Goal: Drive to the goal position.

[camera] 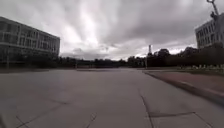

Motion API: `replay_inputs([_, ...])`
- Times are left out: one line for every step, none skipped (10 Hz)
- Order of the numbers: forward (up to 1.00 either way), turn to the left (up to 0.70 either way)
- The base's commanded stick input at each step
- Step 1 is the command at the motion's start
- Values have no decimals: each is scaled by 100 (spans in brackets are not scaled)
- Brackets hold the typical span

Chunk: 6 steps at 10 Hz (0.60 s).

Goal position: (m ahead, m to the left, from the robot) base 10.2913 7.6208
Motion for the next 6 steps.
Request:
replay_inputs([70,0])
replay_inputs([70,0])
replay_inputs([70,0])
replay_inputs([70,0])
replay_inputs([70,0])
replay_inputs([70,0])
